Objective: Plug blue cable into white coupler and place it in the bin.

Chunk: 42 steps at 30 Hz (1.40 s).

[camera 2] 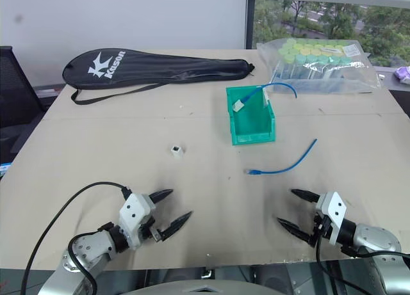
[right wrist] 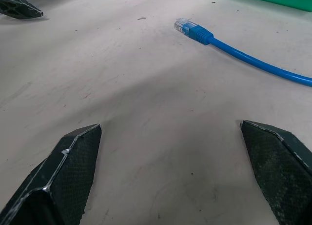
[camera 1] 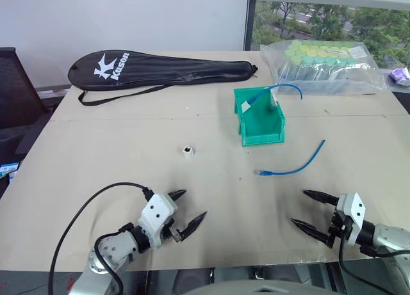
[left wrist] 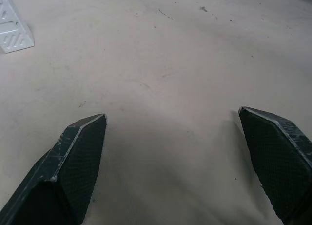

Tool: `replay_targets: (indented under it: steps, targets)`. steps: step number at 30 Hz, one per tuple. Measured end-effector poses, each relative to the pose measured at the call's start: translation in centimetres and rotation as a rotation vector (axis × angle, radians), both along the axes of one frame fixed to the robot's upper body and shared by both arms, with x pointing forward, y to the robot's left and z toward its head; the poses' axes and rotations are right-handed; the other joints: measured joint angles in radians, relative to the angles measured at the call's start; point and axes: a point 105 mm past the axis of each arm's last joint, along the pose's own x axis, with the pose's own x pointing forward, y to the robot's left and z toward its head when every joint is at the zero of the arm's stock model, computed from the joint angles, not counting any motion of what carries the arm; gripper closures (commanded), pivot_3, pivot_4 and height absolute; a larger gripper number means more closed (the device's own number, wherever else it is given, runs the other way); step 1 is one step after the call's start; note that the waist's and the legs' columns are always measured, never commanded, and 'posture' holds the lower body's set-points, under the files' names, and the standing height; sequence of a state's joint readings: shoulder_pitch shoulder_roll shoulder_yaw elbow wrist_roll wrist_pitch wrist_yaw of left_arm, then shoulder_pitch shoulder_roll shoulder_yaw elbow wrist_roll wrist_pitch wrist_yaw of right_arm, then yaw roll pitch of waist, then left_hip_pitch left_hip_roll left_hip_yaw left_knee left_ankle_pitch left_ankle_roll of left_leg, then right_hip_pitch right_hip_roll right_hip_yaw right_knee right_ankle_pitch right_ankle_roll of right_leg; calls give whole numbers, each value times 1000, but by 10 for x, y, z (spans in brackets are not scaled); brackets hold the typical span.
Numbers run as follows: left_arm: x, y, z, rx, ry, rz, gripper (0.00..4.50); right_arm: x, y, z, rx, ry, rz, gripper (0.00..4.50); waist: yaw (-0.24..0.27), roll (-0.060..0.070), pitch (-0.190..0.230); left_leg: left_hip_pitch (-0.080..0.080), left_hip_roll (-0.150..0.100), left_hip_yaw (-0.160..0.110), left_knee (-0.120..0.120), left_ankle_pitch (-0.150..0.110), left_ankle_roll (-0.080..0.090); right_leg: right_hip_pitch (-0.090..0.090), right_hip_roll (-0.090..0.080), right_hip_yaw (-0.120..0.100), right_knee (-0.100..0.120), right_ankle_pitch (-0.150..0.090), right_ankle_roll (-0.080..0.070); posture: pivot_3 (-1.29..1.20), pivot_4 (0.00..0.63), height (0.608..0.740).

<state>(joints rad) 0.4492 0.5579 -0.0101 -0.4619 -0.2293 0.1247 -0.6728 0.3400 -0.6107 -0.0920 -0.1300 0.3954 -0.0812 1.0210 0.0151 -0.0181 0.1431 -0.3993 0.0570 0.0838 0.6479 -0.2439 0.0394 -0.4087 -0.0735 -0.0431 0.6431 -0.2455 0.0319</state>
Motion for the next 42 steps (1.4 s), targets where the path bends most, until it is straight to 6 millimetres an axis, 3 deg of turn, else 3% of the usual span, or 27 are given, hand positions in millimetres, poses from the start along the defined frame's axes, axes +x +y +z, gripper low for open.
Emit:
replay_targets:
  steps: [9,31,35,42]
  targets:
    - [1,0,-1,-14,-12,-57,73,4,-2,0,18,-35,-38,0,2,0,0,0,0,0,1,0,0,0,0,0,0,0,0,0,150,740]
    - [-3,2,-2,10,-12,-115,73,-10,-8,-1,19,-6,-116,0,2,1,0,0,0,0,0,0,0,0,0,0,0,0,0,0,150,740]
    - [6,-6,2,16,-16,-167,73,-13,-10,0,20,2,-132,0,8,2,0,0,0,0,0,0,0,0,0,0,0,0,0,0,150,740]
    - [28,-51,19,31,-37,-409,73,-19,-18,1,37,24,-169,0,14,2,1,-1,-1,0,0,0,0,0,2,0,0,2,-3,0,150,740]
